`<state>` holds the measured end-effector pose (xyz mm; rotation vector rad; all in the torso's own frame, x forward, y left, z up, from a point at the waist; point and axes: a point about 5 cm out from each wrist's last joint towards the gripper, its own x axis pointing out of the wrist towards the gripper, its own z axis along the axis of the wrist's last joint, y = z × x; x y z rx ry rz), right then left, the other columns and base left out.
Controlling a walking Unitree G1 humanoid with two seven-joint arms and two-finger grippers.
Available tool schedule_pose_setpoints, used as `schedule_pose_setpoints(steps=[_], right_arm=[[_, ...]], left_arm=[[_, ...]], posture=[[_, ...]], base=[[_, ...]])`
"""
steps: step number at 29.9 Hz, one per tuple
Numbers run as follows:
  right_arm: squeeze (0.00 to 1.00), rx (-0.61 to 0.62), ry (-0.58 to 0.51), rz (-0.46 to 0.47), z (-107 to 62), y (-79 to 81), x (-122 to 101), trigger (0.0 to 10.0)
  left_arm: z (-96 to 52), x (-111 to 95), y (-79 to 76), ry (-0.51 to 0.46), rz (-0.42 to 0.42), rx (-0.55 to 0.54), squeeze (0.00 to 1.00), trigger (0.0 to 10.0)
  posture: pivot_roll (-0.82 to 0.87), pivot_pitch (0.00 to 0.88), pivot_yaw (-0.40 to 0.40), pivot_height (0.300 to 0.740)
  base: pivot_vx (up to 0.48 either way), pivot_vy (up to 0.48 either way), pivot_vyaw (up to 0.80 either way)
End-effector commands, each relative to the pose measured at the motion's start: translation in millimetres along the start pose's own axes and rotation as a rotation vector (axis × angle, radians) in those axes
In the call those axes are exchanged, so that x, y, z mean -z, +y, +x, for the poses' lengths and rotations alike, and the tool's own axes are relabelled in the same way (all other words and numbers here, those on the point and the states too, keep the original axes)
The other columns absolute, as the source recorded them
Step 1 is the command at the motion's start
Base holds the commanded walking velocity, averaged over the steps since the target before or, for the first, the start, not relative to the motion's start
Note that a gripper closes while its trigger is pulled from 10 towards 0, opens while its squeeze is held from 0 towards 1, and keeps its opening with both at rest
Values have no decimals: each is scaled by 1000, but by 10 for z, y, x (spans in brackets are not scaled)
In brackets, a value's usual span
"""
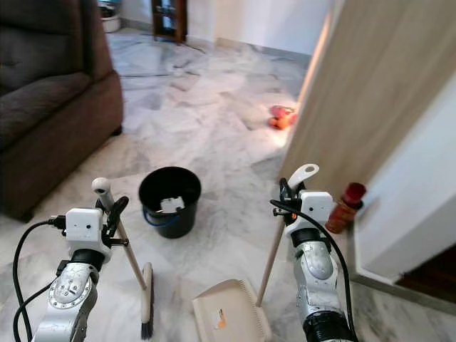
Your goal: Sweep floor
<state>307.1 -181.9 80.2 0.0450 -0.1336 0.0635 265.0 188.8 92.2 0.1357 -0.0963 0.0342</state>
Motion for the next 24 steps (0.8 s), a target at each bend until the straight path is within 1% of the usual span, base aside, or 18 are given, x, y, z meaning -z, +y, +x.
schedule_pose_setpoints(steps=[1, 14, 18, 24], right_arm=[[0, 13, -16, -6, 49, -32, -54, 10000], [0, 13, -16, -13, 60, -33, -60, 10000], [0, 13, -16, -14, 67, -34, -61, 10000], [0, 17, -16, -14, 67, -23, -53, 10000]], left_arm=[[37, -105, -27, -53, 17, 14, 0, 10000], [41, -107, -55, -57, 20, 34, 0, 10000], [44, -122, -75, -70, 18, 45, 0, 10000], [42, -114, -79, -67, 11, 48, 0, 10000]], posture=[[111, 0, -96, 740], [108, 0, -96, 740], [110, 0, -97, 740], [116, 0, -96, 740]], base=[[0, 0, -800], [0, 0, -800], [0, -299, -800], [0, 0, -800]])
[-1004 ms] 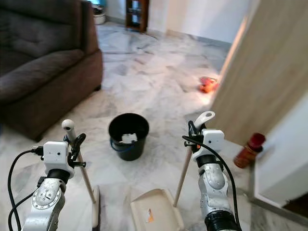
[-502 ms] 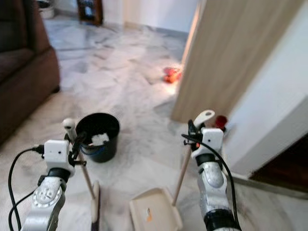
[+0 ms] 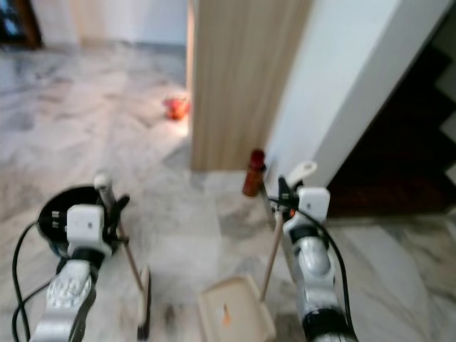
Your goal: Sweep floor
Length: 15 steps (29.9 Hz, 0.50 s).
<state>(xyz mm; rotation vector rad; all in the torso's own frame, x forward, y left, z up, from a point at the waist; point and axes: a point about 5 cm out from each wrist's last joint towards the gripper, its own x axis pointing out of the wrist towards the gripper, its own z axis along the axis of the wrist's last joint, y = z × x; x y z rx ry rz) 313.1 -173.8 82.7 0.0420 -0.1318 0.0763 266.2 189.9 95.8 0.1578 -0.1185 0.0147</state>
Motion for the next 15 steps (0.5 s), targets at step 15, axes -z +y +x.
schedule_pose_setpoints(steps=[15], right_arm=[[0, 94, -38, -12, -34, -101, -41, 10000]], left_arm=[[100, -102, -82, -53, -6, 60, 0, 10000]], posture=[[117, 0, -61, 740]], base=[[0, 0, -800]])
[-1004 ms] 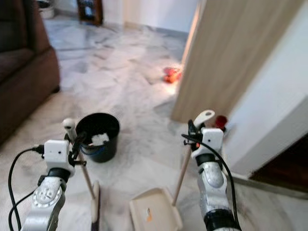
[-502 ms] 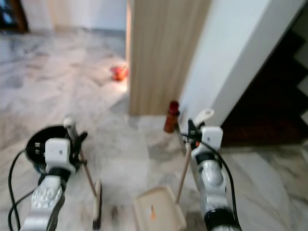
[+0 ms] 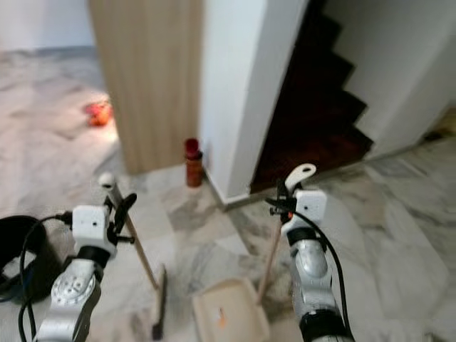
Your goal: Sweep floor
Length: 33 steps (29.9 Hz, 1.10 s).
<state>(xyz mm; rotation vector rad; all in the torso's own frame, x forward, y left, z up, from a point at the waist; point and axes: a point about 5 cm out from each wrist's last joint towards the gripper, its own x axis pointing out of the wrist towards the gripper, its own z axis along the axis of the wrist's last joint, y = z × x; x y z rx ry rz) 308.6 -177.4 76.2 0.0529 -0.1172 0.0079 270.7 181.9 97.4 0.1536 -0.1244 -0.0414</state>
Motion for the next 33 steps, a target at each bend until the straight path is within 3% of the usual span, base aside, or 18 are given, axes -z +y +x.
schedule_pose_setpoints(steps=[1, 20, 28, 33], right_arm=[[0, 39, -51, -20, 21, -70, -92, 10000], [0, 104, -60, -28, -52, 29, -47, 10000], [0, 113, -66, -39, -82, -45, -68, 10000], [0, 150, -71, -33, -95, -164, -100, 10000]], left_arm=[[60, -83, -1, -42, 6, 10, 0, 10000], [171, -130, 81, -46, 47, 49, 0, 10000], [222, -118, -30, -49, 33, 60, 0, 10000], [196, -86, -115, -44, 8, 64, 0, 10000]], posture=[[121, 0, -52, 740], [93, 0, 16, 740], [61, 0, -5, 740], [53, 0, -9, 740]], base=[[0, 0, -800], [0, 0, -800], [0, 0, -800], [0, -344, -800]])
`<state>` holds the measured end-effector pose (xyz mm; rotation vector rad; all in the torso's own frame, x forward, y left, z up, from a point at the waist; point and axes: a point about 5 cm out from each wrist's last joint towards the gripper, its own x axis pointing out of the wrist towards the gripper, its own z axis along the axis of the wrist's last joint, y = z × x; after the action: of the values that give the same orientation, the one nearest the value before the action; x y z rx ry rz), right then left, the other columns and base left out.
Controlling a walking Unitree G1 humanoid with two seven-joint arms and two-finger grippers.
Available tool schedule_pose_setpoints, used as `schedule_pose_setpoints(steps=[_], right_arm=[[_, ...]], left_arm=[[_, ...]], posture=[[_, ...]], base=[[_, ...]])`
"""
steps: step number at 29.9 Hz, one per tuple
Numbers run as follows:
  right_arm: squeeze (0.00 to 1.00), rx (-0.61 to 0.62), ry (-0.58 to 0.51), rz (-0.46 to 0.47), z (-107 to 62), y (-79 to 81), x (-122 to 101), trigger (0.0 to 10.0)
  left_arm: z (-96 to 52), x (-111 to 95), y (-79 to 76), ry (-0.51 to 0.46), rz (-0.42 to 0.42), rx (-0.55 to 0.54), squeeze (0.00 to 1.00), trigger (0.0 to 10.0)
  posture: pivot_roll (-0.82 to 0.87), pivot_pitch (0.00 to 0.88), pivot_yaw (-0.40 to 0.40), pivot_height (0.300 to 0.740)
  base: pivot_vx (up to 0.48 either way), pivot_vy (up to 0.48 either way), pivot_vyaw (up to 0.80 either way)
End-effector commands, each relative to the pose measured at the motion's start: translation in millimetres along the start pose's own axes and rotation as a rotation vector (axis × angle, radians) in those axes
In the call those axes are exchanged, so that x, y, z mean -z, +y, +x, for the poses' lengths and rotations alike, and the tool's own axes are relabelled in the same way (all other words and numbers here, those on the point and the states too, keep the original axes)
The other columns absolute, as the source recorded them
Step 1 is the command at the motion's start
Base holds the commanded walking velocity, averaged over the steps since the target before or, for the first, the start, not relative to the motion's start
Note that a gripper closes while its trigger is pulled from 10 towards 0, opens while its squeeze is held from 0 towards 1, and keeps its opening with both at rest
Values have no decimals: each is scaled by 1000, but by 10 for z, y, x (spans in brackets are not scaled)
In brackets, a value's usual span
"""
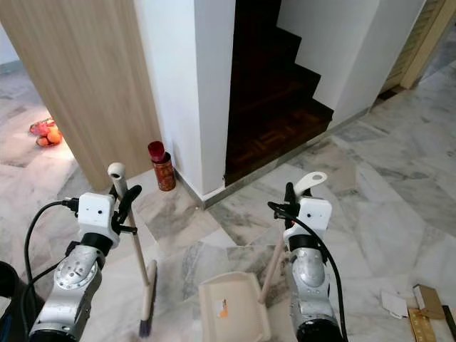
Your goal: Sweep floor
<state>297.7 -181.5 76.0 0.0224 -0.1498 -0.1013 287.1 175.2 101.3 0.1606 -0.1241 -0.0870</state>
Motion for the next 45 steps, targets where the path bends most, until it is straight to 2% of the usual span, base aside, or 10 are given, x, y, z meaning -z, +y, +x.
schedule_pose_setpoints(steps=[1, 5, 12, 17, 24, 34, 41, 45], right_arm=[[0, 48, -35, 4, 31, -136, -85, 10000], [0, 61, -33, 9, 45, -146, -87, 10000], [0, 4, -23, 11, 80, -39, -91, 10000], [0, 11, -26, 17, 100, -27, -102, 10000], [0, 12, -20, 22, 46, -2, -72, 10000], [0, 5, -21, 7, 53, -24, -87, 10000], [0, -6, -19, 4, 54, -19, -89, 10000], [0, -14, -19, 1, 50, -15, -90, 10000]], left_arm=[[27, -58, -59, -41, 4, 19, 0, 10000], [34, -62, -21, -41, 15, 19, 0, 10000], [40, -70, 29, -50, 26, -12, 0, 10000], [29, -73, -2, -52, 24, -1, 0, 10000], [53, -77, 9, -55, 32, 5, 0, 10000], [37, -67, -39, -57, 25, 11, 0, 10000], [27, -61, -80, -58, 11, 13, 0, 10000], [19, -59, -92, -59, 12, 14, 0, 10000]], posture=[[54, 0, -7, 740], [60, 0, -13, 740], [81, 0, -42, 740], [80, 0, -29, 740], [70, 0, -20, 740], [64, 0, -34, 740], [61, 0, -43, 740], [61, 0, -47, 740]], base=[[0, 0, -800], [0, 0, -800], [0, 0, -800], [0, 0, -800], [0, -114, -800], [0, -27, -800], [0, -359, -800], [0, 0, -800]])
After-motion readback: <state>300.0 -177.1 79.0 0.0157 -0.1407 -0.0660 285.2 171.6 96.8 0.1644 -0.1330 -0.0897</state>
